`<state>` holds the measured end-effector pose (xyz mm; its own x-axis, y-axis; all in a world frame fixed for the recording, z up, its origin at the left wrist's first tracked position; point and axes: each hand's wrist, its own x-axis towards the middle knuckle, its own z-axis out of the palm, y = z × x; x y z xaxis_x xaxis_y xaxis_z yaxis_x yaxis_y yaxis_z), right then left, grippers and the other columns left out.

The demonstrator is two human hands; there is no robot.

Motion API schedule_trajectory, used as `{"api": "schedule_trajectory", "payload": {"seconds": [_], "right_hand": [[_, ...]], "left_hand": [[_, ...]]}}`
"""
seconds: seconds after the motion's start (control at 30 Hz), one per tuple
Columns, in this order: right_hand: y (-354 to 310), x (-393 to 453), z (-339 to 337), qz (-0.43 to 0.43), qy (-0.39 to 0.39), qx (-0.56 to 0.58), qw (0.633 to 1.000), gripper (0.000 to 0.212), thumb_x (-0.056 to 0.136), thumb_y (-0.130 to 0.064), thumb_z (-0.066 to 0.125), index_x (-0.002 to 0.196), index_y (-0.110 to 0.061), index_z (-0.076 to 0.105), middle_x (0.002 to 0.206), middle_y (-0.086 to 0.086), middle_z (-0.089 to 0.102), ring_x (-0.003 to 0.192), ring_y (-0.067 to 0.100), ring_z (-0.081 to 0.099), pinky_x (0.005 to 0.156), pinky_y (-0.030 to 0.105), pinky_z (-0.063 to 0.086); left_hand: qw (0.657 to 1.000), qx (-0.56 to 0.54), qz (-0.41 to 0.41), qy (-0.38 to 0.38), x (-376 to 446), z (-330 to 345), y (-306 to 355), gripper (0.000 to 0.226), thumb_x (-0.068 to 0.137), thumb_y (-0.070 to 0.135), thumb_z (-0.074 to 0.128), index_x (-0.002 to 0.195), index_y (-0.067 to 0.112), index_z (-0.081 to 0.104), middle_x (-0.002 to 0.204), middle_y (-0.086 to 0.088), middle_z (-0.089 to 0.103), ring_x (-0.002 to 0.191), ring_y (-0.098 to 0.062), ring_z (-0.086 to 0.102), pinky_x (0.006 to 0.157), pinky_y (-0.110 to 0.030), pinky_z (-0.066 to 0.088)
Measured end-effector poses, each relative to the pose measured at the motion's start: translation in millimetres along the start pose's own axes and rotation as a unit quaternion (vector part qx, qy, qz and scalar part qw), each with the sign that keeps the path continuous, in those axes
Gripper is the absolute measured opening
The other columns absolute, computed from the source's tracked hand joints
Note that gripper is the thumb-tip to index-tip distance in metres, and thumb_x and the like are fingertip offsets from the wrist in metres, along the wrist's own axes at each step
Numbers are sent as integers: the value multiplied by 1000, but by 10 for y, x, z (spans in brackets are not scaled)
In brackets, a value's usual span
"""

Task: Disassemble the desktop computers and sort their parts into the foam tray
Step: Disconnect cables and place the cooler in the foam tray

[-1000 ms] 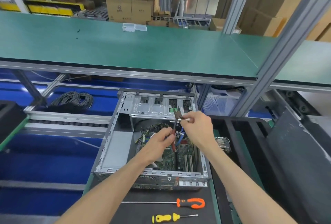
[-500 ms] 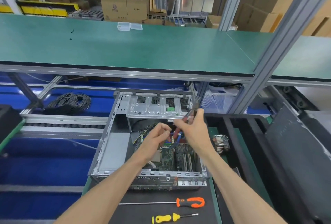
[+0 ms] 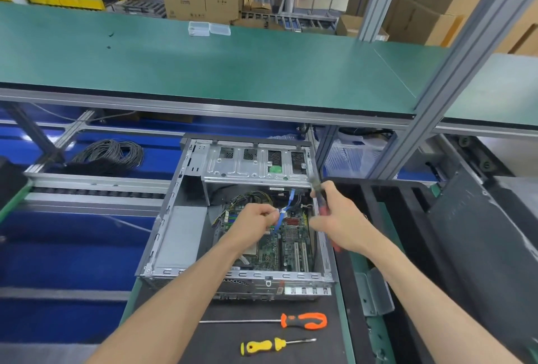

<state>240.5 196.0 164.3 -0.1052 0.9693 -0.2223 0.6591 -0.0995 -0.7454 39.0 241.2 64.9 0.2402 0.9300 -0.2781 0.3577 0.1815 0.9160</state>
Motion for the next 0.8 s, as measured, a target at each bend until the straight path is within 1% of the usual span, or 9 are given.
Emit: {"api": "schedule_trajectory", "payload": {"seconds": [0.07, 0.1, 0.17, 0.27, 0.4, 0.5, 0.6, 0.7, 0.8], "right_hand": [[-24, -12, 15, -29, 30, -277, 960, 50, 75, -41, 67, 115, -25, 41, 99, -2, 52, 80, 18, 56, 61, 34, 46], [-39, -15, 36, -39, 42, -361, 931, 54, 76, -44, 65, 120, -24, 41, 105, -3, 51, 91, 21, 56, 65, 35, 46], [-60, -22, 86, -60, 48, -426, 901, 50, 76, -42, 62, 120, -23, 46, 106, -2, 52, 97, 24, 56, 63, 35, 40], [-72, -40, 154, -82, 48, -444, 891, 38, 75, -37, 62, 106, -20, 48, 96, -3, 53, 93, 26, 59, 61, 33, 35], [-103, -23, 216, -82, 67, -429, 897, 31, 76, -35, 61, 94, -23, 39, 88, -5, 44, 84, 24, 53, 62, 32, 35], [-116, -13, 233, -66, 74, -434, 896, 26, 76, -34, 62, 91, -21, 45, 87, -5, 46, 76, 22, 43, 62, 32, 35], [-91, -36, 224, -53, 81, -441, 892, 24, 73, -32, 61, 91, -20, 52, 85, -4, 47, 73, 23, 43, 56, 29, 29], [-65, -65, 225, -51, 91, -449, 887, 21, 75, -33, 60, 89, -20, 53, 84, -4, 48, 73, 23, 42, 48, 28, 18], [-61, -79, 251, -58, 89, -443, 891, 19, 73, -31, 59, 87, -21, 52, 82, -4, 48, 71, 23, 43, 49, 29, 20]], "left_hand": [[1000, -11, 2, 13, 8, 7, 2, 29, 102, 25, 55, 81, 29, 75, 79, 3, 70, 74, -5, 59, 71, -27, 40], [1000, -18, 6, 14, 14, 13, 0, 28, 103, 23, 55, 83, 29, 74, 75, 7, 69, 71, -2, 58, 71, -27, 40], [999, -42, 15, 13, 23, 22, -13, 28, 102, 16, 54, 85, 27, 75, 71, 15, 69, 66, 5, 59, 75, -28, 43], [998, -42, 33, 22, 16, 14, -28, 27, 100, 13, 57, 88, 29, 75, 76, 13, 73, 68, 4, 62, 78, -27, 46], [998, -34, 47, 33, 18, 10, -18, 18, 95, 18, 67, 88, 32, 75, 81, 11, 74, 76, -1, 66, 77, -26, 46], [998, -35, 45, 29, 9, 9, -10, 6, 89, 24, 74, 90, 30, 75, 83, 10, 72, 74, -3, 63, 76, -28, 46], [998, -42, 43, 19, 5, 3, 3, 3, 89, 25, 74, 92, 28, 75, 85, 8, 71, 78, -6, 63, 78, -30, 44], [998, -39, 45, 16, 3, 5, 2, 4, 88, 29, 75, 90, 26, 73, 76, 12, 65, 68, -6, 57, 75, -29, 43], [998, -36, 40, 30, 13, 27, -9, 15, 83, 25, 80, 78, 27, 66, 64, 9, 49, 59, -11, 44, 70, -29, 43]]}}
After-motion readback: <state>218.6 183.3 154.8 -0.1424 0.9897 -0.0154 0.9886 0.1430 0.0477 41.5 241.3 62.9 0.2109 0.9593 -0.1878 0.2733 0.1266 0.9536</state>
